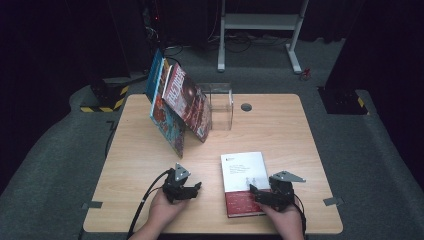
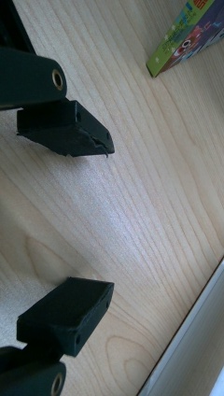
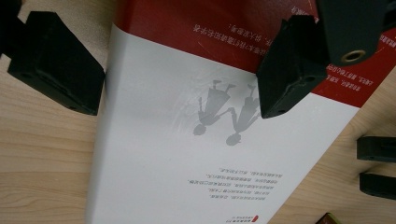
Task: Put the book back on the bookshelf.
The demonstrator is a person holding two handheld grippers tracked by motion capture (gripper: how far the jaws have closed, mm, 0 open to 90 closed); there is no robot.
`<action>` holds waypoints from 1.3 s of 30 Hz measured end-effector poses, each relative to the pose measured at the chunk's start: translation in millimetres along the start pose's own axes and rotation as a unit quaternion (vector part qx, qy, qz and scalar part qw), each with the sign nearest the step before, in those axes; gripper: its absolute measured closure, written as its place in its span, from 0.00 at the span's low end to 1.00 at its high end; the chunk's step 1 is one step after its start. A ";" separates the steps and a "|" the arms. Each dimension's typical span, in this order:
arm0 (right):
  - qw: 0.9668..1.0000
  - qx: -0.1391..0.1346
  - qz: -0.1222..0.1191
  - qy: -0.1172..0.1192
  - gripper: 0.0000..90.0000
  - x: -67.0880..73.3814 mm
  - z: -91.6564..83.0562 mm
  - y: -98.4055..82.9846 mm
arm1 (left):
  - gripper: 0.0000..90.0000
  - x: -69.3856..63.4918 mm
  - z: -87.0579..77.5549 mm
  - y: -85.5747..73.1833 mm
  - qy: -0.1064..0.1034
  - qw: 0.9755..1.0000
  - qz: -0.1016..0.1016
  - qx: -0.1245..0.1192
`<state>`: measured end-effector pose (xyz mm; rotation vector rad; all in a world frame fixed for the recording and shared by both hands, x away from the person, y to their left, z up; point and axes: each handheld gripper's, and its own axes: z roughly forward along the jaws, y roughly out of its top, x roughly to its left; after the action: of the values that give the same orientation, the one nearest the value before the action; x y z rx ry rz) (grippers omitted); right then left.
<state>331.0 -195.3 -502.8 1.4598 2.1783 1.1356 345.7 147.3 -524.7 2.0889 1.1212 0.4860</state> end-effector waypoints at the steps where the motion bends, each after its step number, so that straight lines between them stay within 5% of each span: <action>1: 1.000 0.000 0.000 0.000 0.17 0.0 0.0 0.0 | 0.31 0.0 0.0 0.0 0.000 1.000 0.000 0.000; 9: 1.000 0.001 -0.010 -0.018 0.18 7.7 -2.0 0.2 | 0.32 0.0 0.2 0.0 0.000 1.000 -0.002 -0.001; 15: 0.999 0.007 -0.030 0.007 0.18 25.3 2.4 -0.6 | 0.32 0.5 0.1 0.2 0.001 1.000 -0.002 -0.001; 20: 0.997 0.014 -0.056 0.042 0.18 53.8 10.4 -1.4 | 0.32 1.4 -0.3 0.0 -0.002 1.000 -0.004 -0.001; 39: 0.996 0.014 -0.057 0.061 0.17 49.9 12.4 -1.8 | 0.38 3.7 -5.3 1.5 -0.003 1.000 -0.016 -0.018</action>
<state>315.0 -146.4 -503.0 1.2882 2.3355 1.1886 345.4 152.0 -519.9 2.0374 1.1324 0.4805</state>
